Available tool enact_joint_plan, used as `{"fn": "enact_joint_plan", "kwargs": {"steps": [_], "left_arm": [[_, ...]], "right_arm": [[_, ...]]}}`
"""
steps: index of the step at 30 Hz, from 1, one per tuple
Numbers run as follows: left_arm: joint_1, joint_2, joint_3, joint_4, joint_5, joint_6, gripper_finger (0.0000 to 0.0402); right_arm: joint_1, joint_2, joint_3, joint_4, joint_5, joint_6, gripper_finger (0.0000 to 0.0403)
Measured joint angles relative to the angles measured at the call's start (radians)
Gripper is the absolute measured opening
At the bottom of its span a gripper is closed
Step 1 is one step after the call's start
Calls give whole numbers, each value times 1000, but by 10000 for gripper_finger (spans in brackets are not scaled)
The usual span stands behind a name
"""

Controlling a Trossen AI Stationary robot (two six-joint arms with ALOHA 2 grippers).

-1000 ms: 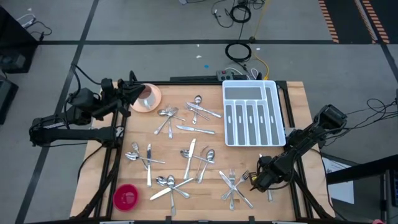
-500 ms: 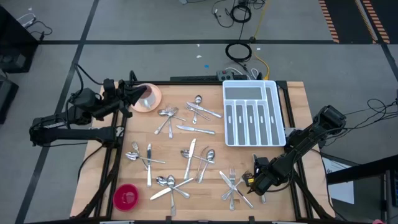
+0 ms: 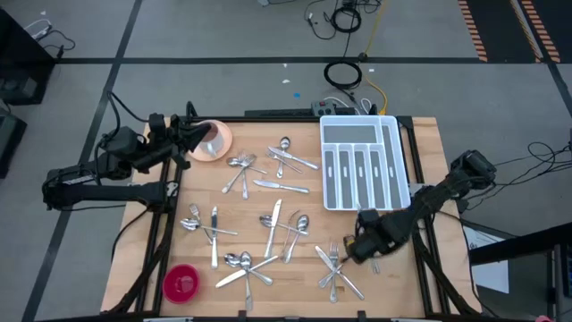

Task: Sort silverware
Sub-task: Put the silver knife into the white silverware tray

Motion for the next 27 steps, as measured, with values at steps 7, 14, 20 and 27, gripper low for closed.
{"fn": "enact_joint_plan", "kwargs": {"steps": [7, 14, 20, 27], "left_arm": [[0, 0, 0, -19, 0, 0, 7], [0, 0, 0, -40, 0, 0, 7], [0, 0, 0, -40, 0, 1, 7], [0, 0, 0, -39, -23, 5, 7]], "right_arm": [[-248, -84, -1, -98, 146, -295, 0], [-544, -183, -2, -95, 268, -614, 0], [-709, -193, -2, 69, 280, -812, 0], [-787, -131, -63, 226, 198, -882, 0]]}}
